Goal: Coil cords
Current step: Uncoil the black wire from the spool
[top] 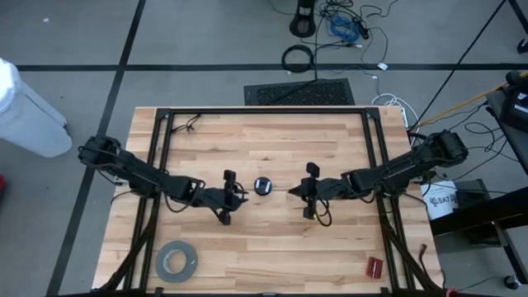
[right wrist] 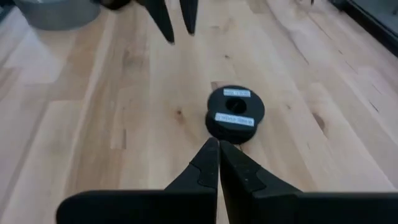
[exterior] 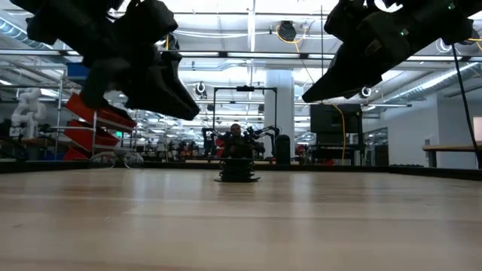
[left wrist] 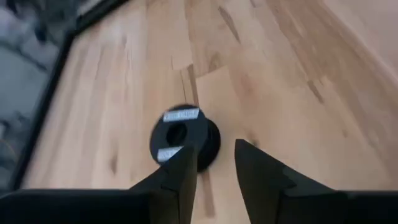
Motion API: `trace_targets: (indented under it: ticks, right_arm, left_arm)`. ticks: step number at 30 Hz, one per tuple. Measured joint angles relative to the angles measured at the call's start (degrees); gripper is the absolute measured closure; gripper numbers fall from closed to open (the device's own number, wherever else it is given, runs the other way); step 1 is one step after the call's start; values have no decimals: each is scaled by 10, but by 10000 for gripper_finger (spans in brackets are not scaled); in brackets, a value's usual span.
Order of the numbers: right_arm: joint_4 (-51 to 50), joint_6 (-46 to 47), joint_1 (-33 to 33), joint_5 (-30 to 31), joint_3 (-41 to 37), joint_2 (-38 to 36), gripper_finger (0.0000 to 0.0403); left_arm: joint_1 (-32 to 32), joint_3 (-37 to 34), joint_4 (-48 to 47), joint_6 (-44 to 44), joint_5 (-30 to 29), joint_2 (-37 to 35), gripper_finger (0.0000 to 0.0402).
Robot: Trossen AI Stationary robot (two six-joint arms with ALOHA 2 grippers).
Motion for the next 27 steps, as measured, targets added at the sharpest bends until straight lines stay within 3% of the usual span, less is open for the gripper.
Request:
trace_targets:
  ticks: [7,16,27]
  right_arm:
    - [31,0,-4,0,0,0,403]
    - [51,16,-4,-1,0,0,403]
    - [87,21,-5,10,0,33,403]
  left_arm:
    - [3,0,11,89,-42,49,285]
    - [17,0,21,106,-24,78,282]
    - [47,35,18,200,-28,79,184]
